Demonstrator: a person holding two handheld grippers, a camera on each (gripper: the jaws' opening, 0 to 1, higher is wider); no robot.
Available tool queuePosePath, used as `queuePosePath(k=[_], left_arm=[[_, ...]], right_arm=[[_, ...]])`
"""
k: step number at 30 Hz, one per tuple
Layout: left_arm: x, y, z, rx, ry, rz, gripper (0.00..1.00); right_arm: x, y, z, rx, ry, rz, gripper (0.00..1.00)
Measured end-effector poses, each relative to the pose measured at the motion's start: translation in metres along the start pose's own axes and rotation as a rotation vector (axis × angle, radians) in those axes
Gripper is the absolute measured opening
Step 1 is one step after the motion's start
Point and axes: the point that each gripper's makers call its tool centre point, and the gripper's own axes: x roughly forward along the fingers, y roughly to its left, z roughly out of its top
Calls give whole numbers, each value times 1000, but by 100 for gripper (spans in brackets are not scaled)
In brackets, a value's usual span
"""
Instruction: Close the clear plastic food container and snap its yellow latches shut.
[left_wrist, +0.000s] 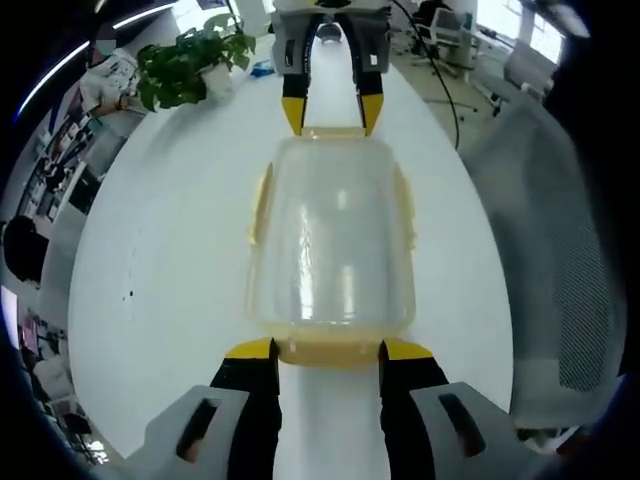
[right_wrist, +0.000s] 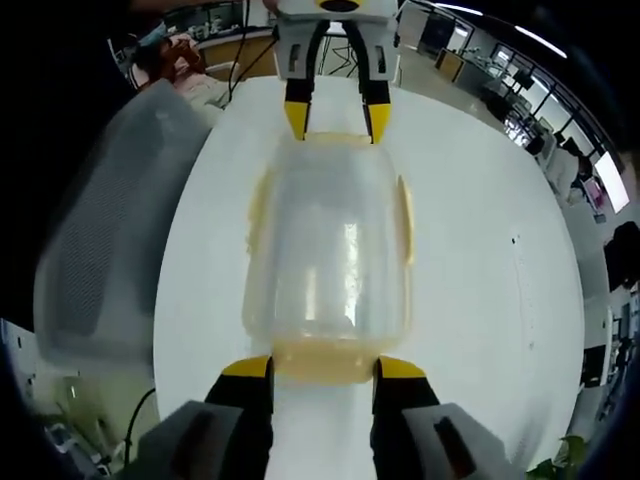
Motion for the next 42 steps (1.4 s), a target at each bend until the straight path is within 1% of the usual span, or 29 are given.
queuePosePath(k=[7, 11, 15, 22, 26, 30, 34, 37, 42], left_arm=[[6, -3, 5, -2, 0, -9, 34], [9, -3, 6, -9, 0, -19, 35], [11, -3, 2, -16, 8, -25, 35], [14, -5, -5, -18, 24, -35, 35], [17, -6, -3, -30, 8, -43, 35], [25, -9, -6, -35, 15, -60, 35], [30, -10, -7, -61, 6, -80, 35], [30, -10, -6, -69, -2, -92, 35], [31, -10, -6, -68, -12, -106, 35]], right_arm=[[2, 3, -8, 0, 20, 7, 35], [1, 3, -10, 7, 18, 10, 35], [7, 1, -9, 7, 15, 14, 35], [16, 3, -6, -9, 41, 39, 35], [18, 1, -13, -8, 56, 47, 35], [23, 6, -14, -8, 63, 63, 35], [26, 2, -17, 1, 67, 75, 35], [27, 1, -18, -6, 78, 85, 35], [28, 1, -18, 11, 87, 114, 36]])
